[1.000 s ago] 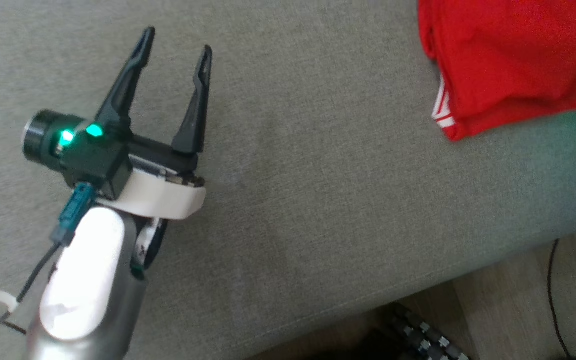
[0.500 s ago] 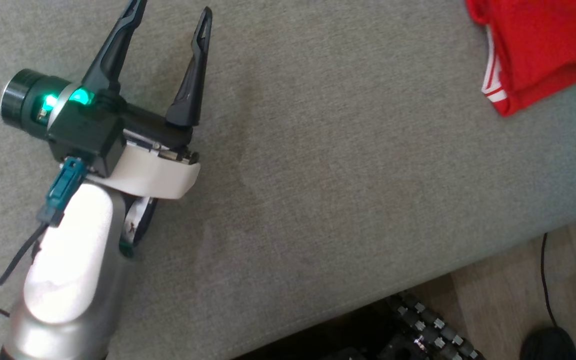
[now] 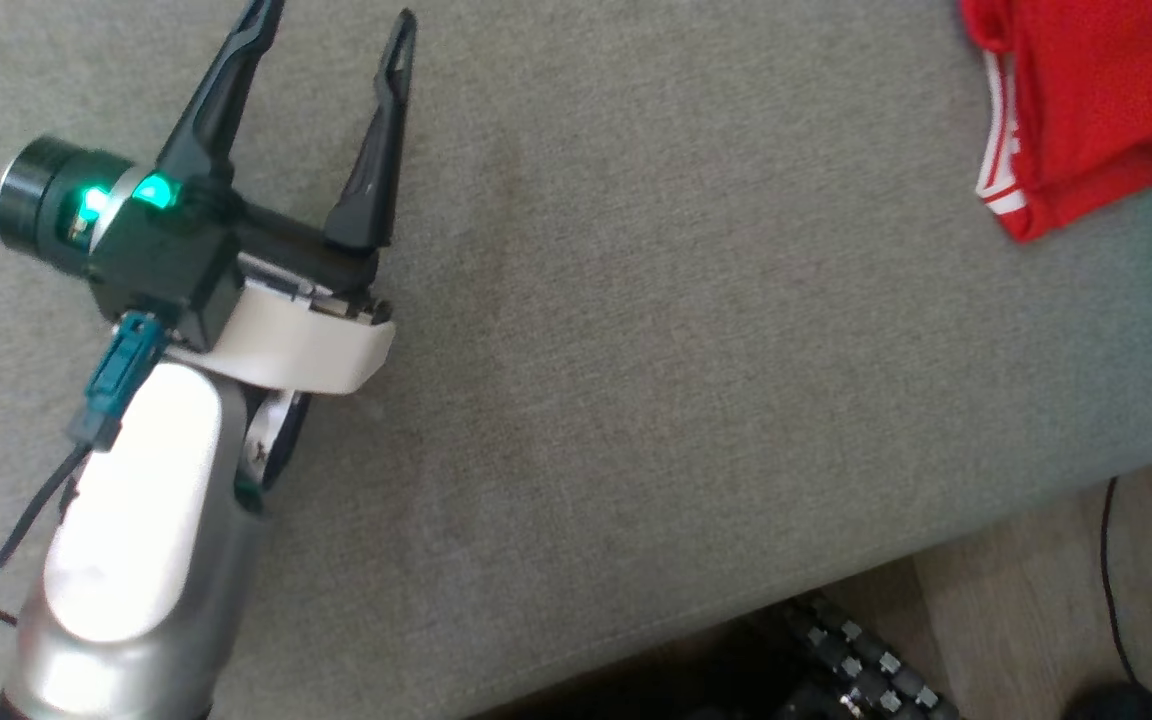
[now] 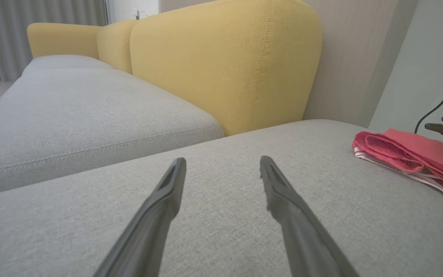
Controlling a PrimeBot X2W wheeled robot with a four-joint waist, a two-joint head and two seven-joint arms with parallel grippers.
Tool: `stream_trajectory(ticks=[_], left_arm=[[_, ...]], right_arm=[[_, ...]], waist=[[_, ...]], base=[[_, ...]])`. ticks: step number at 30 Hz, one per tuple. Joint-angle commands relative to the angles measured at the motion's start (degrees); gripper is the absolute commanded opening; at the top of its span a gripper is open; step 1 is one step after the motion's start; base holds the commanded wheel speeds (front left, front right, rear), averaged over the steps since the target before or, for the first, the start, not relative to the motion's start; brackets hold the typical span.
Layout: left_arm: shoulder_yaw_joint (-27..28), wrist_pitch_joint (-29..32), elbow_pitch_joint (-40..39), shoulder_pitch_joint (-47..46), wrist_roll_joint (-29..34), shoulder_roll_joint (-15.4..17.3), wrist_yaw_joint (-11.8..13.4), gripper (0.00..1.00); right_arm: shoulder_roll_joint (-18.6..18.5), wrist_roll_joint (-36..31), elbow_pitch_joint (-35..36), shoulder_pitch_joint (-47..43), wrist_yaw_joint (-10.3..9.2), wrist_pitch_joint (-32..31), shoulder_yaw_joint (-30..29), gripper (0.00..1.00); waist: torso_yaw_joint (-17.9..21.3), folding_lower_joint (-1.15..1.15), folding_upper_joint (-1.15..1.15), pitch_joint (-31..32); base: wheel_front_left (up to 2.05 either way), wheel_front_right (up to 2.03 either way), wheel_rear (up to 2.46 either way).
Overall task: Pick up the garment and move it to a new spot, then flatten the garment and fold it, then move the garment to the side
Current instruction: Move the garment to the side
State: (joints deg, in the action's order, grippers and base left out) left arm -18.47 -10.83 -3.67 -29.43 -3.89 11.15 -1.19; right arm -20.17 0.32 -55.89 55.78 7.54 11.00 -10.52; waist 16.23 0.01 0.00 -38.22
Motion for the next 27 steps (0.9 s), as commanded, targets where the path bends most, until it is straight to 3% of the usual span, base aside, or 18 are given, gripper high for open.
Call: stream_trajectory(ticks=[1, 13, 19, 27], left_arm=[[1.69, -0.64, -1.43, 1.40, -0.64, 1.11, 0.64, 1.00], [4.14, -2.94, 1.13, 9.63, -3.93, 0.24, 3.77, 1.00], [6.57, -3.70, 1.80, 14.74, -6.19, -0.70, 6.07, 1.00], [7.93, -4.08, 2.78, 19.56, -7.75, -1.85, 7.08, 1.00]], right_arm=[[0.03, -0.42, 2.51, -1.21, -0.05, 1.68, -0.15, 1.00], [9.17, 2.67, 25.29, -18.30, -0.05, 3.45, 5.25, 1.00], [13.78, 4.84, 41.07, -30.60, -0.05, -2.14, 10.00, 1.00], [15.86, 6.38, 50.02, -38.58, -0.05, -7.01, 13.78, 1.00]], waist=[[-0.23, -0.01, 0.00, 2.07], [-3.51, -0.01, 0.00, 12.48], [-7.99, -0.01, 0.00, 17.87], [-12.20, -0.01, 0.00, 23.09]], base=[[0.00, 0.00, 0.00], [0.00, 0.00, 0.00], [0.00, 0.00, 0.00], [0.00, 0.00, 0.00]])
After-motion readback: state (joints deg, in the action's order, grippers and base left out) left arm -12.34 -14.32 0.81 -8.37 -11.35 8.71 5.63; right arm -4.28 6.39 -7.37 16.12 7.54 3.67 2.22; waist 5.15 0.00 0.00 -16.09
